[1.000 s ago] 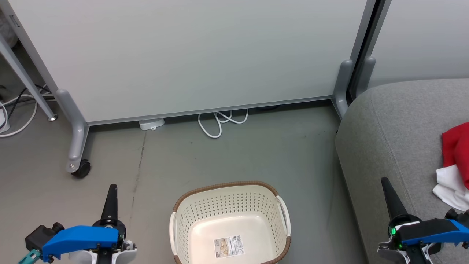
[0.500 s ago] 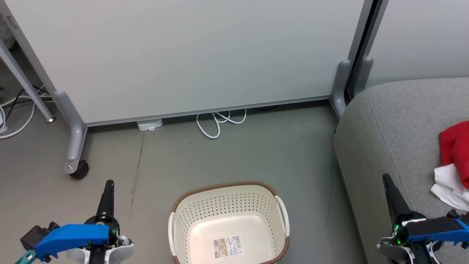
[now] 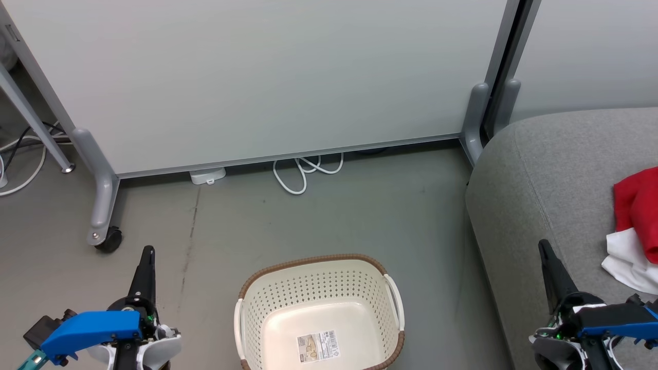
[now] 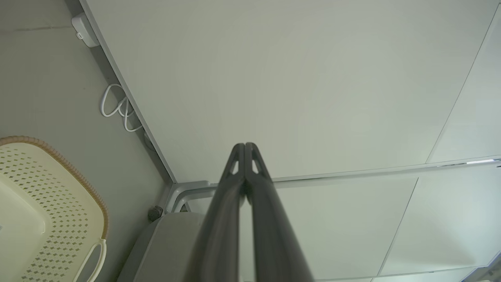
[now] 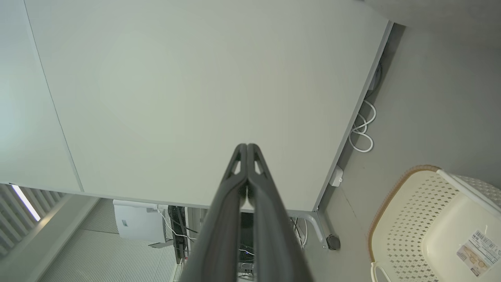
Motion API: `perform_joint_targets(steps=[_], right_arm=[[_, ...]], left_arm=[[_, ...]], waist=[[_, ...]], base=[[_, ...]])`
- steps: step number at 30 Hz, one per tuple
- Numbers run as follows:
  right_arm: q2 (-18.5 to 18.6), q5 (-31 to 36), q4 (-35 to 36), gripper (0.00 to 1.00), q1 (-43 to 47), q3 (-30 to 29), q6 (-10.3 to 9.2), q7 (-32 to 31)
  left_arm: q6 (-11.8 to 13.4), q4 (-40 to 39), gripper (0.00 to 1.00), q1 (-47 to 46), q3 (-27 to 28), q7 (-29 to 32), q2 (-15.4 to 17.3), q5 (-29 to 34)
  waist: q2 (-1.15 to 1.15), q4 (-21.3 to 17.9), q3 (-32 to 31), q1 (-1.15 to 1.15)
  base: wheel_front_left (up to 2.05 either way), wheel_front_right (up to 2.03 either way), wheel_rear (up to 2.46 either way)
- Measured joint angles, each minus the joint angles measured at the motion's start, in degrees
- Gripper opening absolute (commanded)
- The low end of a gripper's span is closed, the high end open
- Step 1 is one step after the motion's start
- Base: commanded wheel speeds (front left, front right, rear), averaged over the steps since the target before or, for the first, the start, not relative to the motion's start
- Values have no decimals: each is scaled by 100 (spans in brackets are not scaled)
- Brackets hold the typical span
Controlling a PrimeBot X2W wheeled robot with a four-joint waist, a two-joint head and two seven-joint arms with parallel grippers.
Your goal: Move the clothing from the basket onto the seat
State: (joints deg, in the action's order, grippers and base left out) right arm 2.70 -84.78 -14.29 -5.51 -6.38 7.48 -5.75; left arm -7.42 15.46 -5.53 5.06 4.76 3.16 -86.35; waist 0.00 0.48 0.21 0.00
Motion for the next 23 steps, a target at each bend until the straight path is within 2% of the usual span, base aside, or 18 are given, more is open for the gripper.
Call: perform_joint_targets(steps=[18,23], right_arm=[[2,-734,16,0,-26,-11,0,-73],[2,-756,19,0,-27,-12,0,-74]], left_arm=[[0,-136,0,-32,149,175,-24,-587],[0,-140,0,-40,152,177,-24,-599]], waist=[[0,-48,-4,0],[0,-48,-4,0]], base=[[0,0,0],[0,0,0]])
